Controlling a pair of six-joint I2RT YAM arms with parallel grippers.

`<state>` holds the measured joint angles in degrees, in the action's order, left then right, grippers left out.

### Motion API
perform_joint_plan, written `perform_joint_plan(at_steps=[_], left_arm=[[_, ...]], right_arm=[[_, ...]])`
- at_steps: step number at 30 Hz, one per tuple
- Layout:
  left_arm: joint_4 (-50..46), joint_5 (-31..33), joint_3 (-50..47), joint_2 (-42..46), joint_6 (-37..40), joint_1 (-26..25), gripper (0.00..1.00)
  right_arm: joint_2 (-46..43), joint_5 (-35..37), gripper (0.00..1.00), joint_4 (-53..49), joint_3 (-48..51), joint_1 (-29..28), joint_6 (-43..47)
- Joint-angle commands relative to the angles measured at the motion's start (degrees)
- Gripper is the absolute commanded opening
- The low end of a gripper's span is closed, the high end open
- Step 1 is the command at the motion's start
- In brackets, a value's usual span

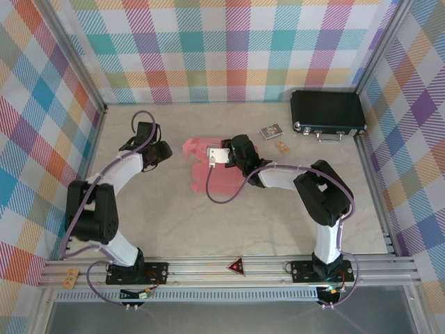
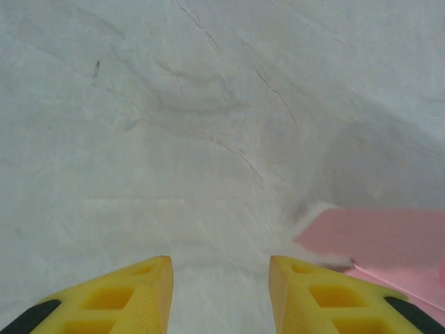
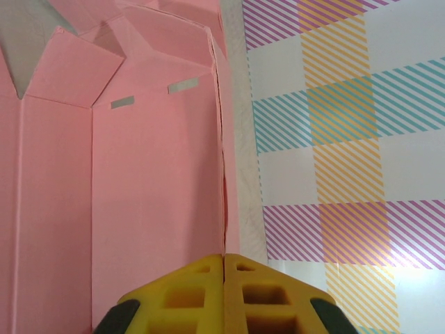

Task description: Fold the paper box

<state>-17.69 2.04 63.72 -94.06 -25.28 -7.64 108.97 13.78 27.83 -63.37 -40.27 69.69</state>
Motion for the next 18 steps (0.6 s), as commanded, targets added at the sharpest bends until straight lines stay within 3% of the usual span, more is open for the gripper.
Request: perform_joint_plan(at_steps=[1, 8, 18], left_arm=[[0.7, -3.4, 5.2, -6.2, 3.7, 0.5, 0.39], [-1.8, -9.4, 13.0, -16.4, 5.7, 0.4, 0.36], [-2.4, -15.2, 13.9, -19.8, 9.0, 0.3, 0.36]], right_arm=[[1.1, -1.5, 0.0, 1.3, 0.1, -0.6, -1.0], [2.3, -1.2, 0.0, 1.0, -1.6, -0.6, -1.0], [3.7, -0.9, 0.0, 0.6, -4.0, -0.5, -1.9]])
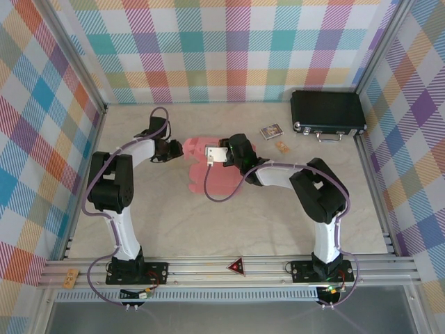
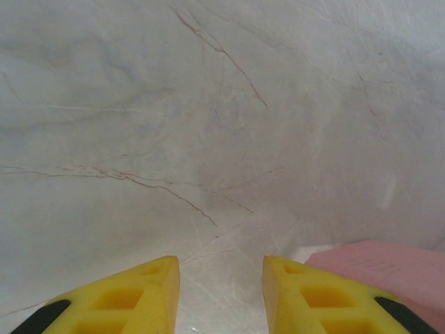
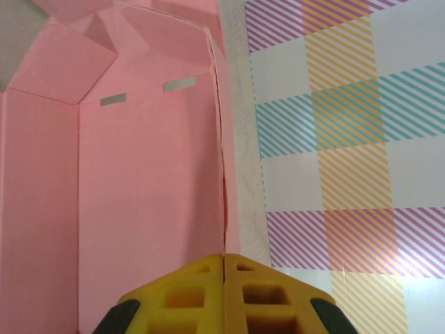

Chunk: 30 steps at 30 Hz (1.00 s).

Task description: Fold the paper box

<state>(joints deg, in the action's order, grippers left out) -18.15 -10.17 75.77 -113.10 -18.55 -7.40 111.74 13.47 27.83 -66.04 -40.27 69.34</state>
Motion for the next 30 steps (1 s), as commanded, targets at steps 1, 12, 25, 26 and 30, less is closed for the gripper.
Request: perform_joint_plan(at_steps=[1, 12, 25, 26, 30], left_arm=[[-2.1, -3.2, 2.1, -0.9, 2.7, 0.1, 0.36], [-2.1, -10.9, 4.2, -2.0, 8.0, -0.7, 0.36], [0.5, -17.3, 3.3, -1.2, 10.4, -2.3, 0.35], [0.4, -17.3, 3.3, -1.2, 10.4, -2.4, 0.35], [1.7, -17.9, 2.1, -0.5, 10.3, -2.7, 0.35]], right_arm=[[1.0, -0.6, 0.0, 0.7, -1.4, -0.5, -1.6], [1.3, -0.6, 0.0, 0.3, -1.4, -0.5, -1.9], [1.6, -0.2, 0.0, 0.0, -1.4, -0.5, -1.9], [1.6, -0.2, 0.0, -0.1, -1.5, -0.5, -2.0], [1.7, -0.2, 0.0, -0.1, -1.5, -0.5, -1.9]])
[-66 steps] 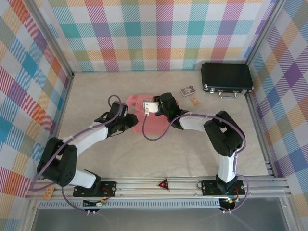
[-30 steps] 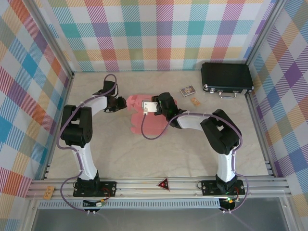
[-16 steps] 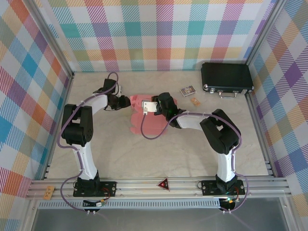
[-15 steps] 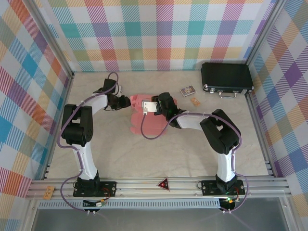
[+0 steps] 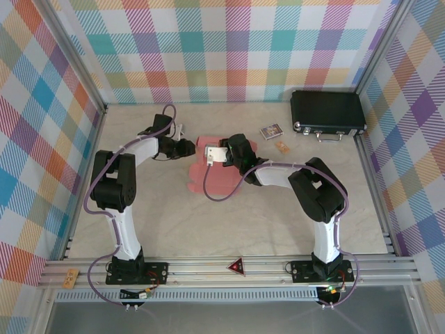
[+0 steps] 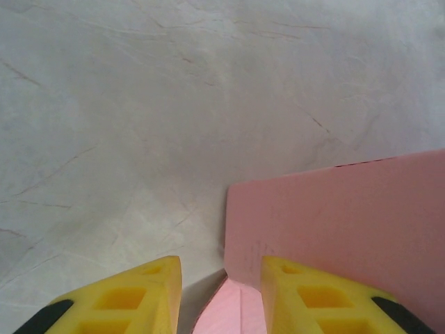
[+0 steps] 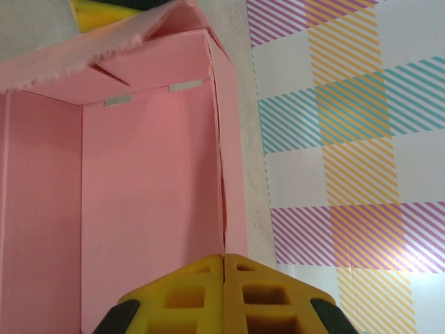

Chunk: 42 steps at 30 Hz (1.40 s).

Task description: Fold the paper box

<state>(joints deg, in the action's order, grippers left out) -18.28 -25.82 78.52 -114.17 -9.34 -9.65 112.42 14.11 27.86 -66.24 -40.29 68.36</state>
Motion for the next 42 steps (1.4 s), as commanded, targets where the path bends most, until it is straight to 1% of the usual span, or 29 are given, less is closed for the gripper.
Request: perform_joint_plan(at_steps=[1, 5, 6, 9, 15, 18, 22, 25, 26, 28, 32, 37, 42], left_arm=[[1.8, -2.6, -0.8, 0.6, 1.1, -0.5, 0.35], [1.8, -3.8, -1.4, 0.5, 1.3, -0.8, 0.35], [3.6, -3.9, -1.5, 0.5, 1.3, -0.9, 0.35], [4.3, -4.4, -2.0, 0.6, 1.6, -1.2, 0.34], [4.2, -5.8, -2.6, 1.1, 2.8, -1.6, 0.27], [2.9, -5.1, -2.7, 1.2, 3.6, -1.9, 0.24], [2.9, -5.0, -2.8, 1.3, 4.8, -2.3, 0.23], [2.9, -5.6, -2.7, 1.2, 5.4, -2.5, 0.24], [0.9, -6.1, -2.7, 1.2, 5.6, -2.5, 0.25], [0.7, -6.3, -2.6, 1.3, 5.9, -2.6, 0.26], [-0.7, -5.8, -2.5, 1.6, 7.5, -2.8, 0.23], [-2.1, -5.6, -2.5, 1.9, 9.2, -2.8, 0.23], [-2.0, -5.7, -1.9, 1.0, 9.3, -2.9, 0.28]], right_arm=[[1.0, -0.8, 0.0, -0.1, -1.3, -0.5, -1.0], [1.1, -0.7, 0.0, -0.4, -1.5, -0.6, -1.1], [1.1, -0.7, 0.0, -0.5, -1.5, -0.5, -1.1], [1.1, -0.7, 0.0, -0.7, -1.7, -0.5, -1.3], [1.3, -0.4, 0.0, -1.0, -1.7, -0.5, -1.2], [1.2, -0.4, 0.0, -1.1, -1.8, -0.6, -1.2], [1.3, -0.3, 0.0, -1.4, -2.0, -0.5, -1.2], [1.3, -0.3, 0.0, -1.4, -2.1, -0.5, -1.1], [1.3, -0.2, 0.0, -1.5, -2.1, -0.6, -1.2], [1.3, -0.1, 0.0, -1.5, -2.1, -0.6, -1.1], [1.4, 0.0, 0.0, -1.4, -2.0, -0.5, -1.0], [1.4, 0.1, 0.0, -1.5, -2.0, -0.6, -1.1], [1.3, 0.2, 0.0, -1.6, -1.9, -0.6, -1.3]])
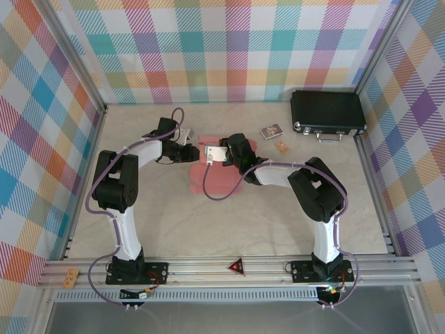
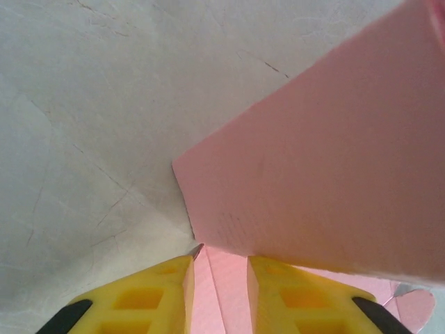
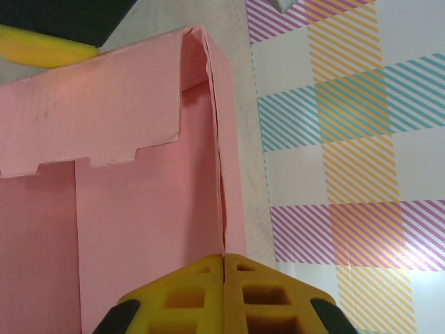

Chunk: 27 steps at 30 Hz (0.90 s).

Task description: Fold the paper box

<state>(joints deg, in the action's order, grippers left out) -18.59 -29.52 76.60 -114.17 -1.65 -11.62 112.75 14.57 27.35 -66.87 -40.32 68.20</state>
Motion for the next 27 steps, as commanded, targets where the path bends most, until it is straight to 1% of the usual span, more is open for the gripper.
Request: perform_joint_plan(at_steps=[1, 9, 13, 20, 21, 27], left_arm=[[-1.5, -2.0, 0.2, 0.9, 1.4, -0.9, 0.28], [0.8, -4.1, 0.7, 0.2, 0.5, -1.0, 0.33], [1.6, -4.2, 0.6, 0.4, 0.3, -1.0, 0.35], [2.2, -0.7, 1.6, -0.8, -0.4, -1.3, 0.37], [4.1, -0.2, 1.5, -0.9, -0.5, -1.4, 0.37], [6.3, 1.6, 1.1, -0.5, -0.5, -2.1, 0.37]], right_arm=[[0.9, -0.2, 0.0, -1.1, -1.2, -0.5, -1.1], [0.8, -0.2, 0.0, -1.5, -0.7, -0.5, -1.3], [0.8, -0.4, 0.0, -1.5, -0.8, -0.5, -1.4], [0.8, -0.5, 0.0, -2.0, -1.0, -0.6, -1.5], [0.8, -0.5, 0.0, -2.1, -1.0, -0.6, -1.6], [0.6, -0.5, 0.0, -2.7, -1.1, -0.7, -1.6]])
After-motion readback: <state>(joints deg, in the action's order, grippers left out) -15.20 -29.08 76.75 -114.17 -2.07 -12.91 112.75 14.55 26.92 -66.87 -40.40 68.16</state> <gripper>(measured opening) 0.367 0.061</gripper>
